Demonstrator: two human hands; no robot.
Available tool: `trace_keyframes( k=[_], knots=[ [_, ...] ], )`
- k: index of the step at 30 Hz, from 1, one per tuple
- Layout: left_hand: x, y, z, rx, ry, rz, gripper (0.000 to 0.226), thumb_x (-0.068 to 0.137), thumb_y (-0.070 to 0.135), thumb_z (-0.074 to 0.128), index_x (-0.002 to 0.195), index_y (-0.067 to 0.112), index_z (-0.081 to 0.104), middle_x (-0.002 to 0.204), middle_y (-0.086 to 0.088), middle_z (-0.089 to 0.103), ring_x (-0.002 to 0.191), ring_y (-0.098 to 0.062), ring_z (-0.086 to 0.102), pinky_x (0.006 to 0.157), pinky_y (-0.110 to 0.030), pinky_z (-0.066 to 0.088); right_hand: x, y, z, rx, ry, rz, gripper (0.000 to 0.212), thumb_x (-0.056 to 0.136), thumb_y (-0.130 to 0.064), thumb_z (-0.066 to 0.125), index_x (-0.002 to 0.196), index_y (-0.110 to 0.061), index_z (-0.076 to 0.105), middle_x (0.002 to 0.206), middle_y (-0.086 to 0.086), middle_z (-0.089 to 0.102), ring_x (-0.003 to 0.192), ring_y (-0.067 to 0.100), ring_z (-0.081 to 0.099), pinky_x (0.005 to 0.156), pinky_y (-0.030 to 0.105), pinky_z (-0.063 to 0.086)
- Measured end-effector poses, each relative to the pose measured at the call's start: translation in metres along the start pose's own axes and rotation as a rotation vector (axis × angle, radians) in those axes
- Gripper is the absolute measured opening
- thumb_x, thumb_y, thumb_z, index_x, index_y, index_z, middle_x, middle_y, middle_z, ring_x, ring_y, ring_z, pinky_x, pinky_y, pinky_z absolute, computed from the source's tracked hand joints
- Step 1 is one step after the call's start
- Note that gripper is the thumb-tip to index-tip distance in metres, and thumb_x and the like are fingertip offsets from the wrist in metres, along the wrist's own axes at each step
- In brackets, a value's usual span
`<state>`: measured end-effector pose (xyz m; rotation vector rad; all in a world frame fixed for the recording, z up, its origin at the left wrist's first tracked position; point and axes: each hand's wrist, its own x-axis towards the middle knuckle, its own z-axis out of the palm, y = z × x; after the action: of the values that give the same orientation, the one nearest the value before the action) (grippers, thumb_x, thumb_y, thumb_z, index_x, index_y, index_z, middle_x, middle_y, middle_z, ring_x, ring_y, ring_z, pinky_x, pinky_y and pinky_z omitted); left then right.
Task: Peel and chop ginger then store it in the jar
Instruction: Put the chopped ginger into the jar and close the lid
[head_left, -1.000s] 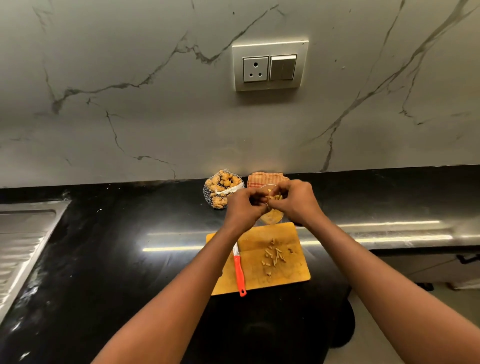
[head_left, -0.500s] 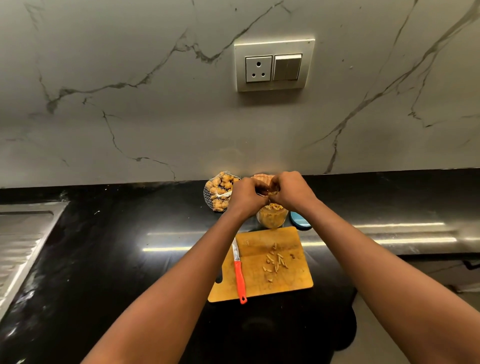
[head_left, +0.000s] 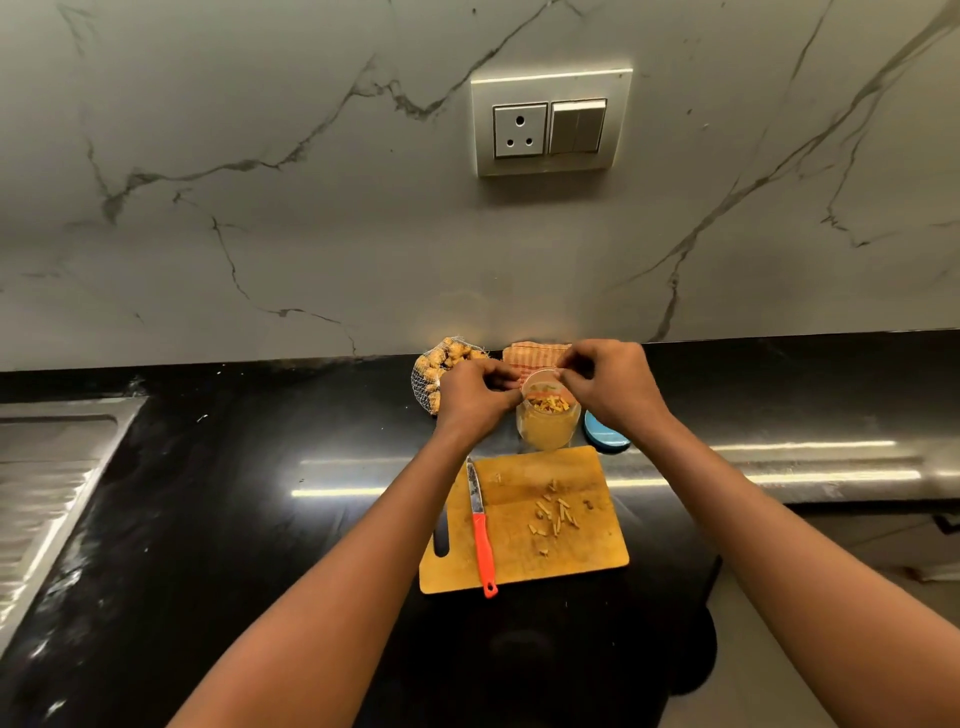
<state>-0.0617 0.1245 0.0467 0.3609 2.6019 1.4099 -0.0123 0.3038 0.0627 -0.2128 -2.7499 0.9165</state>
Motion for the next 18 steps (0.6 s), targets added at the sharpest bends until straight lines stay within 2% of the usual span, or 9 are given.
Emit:
trace_keyframes(
  k=[2,5,9,12,14,18],
  knots=[
    [-0.008,-0.009,0.001,0.011,0.041,-0.023,0.016,0.077,0.012,0.080,0.092,0.015,0.076,0.082,0.006,0.071,0.076,-0.001,0.066,0.073,-0.017,0.055,-0.022,0.006,0.003,0.031,0.041,-0.020,0.012,0.085,-0.015,0.076,0.096,-0.010,0.075,0.086,0.001,0.072,0.075,0.011,0.066,0.071,0.026,0.057],
    [-0.024,-0.026,0.009,0.030,0.034,-0.110,0.015,0.078,0.011,0.078,0.092,0.015,0.075,0.080,0.006,0.070,0.073,-0.003,0.065,0.071,-0.019,0.055,-0.053,0.019,0.020,0.042,0.007,0.007,0.009,0.085,-0.014,0.075,0.094,-0.012,0.075,0.083,-0.001,0.072,0.073,0.009,0.065,0.068,0.026,0.057],
    [-0.041,-0.056,0.025,0.273,-0.111,-0.192,0.024,0.078,0.007,0.068,0.101,0.010,0.073,0.093,-0.004,0.072,0.085,-0.015,0.066,0.076,-0.025,0.051,-0.077,0.037,0.049,-0.041,-0.193,0.142,0.017,0.089,-0.011,0.067,0.104,-0.012,0.074,0.097,0.001,0.073,0.087,0.014,0.067,0.076,0.022,0.051],
    [-0.046,-0.063,0.036,0.502,-0.206,-0.155,0.011,0.075,0.006,0.063,0.084,0.011,0.065,0.091,-0.012,0.067,0.086,-0.026,0.061,0.068,-0.036,0.049,-0.084,0.040,0.068,-0.134,-0.304,0.164,0.027,0.090,-0.011,0.060,0.114,-0.011,0.072,0.111,0.006,0.071,0.099,0.020,0.065,0.087,0.030,0.053],
    [-0.047,-0.058,0.040,0.602,-0.243,-0.125,0.004,0.078,0.005,0.060,0.076,0.008,0.058,0.088,-0.014,0.063,0.083,-0.028,0.058,0.061,-0.034,0.041,-0.083,0.038,0.076,-0.181,-0.315,0.161,0.028,0.091,-0.012,0.059,0.117,-0.013,0.071,0.113,0.008,0.067,0.102,0.022,0.062,0.090,0.031,0.051],
    [-0.049,-0.053,0.047,0.658,-0.262,-0.127,0.019,0.078,-0.004,0.056,0.068,0.011,0.049,0.089,-0.016,0.060,0.084,-0.032,0.058,0.061,-0.032,0.041,-0.081,0.031,0.084,-0.212,-0.340,0.150,0.027,0.091,-0.010,0.060,0.114,-0.013,0.071,0.113,0.007,0.067,0.102,0.021,0.061,0.089,0.030,0.051]
  ],
)
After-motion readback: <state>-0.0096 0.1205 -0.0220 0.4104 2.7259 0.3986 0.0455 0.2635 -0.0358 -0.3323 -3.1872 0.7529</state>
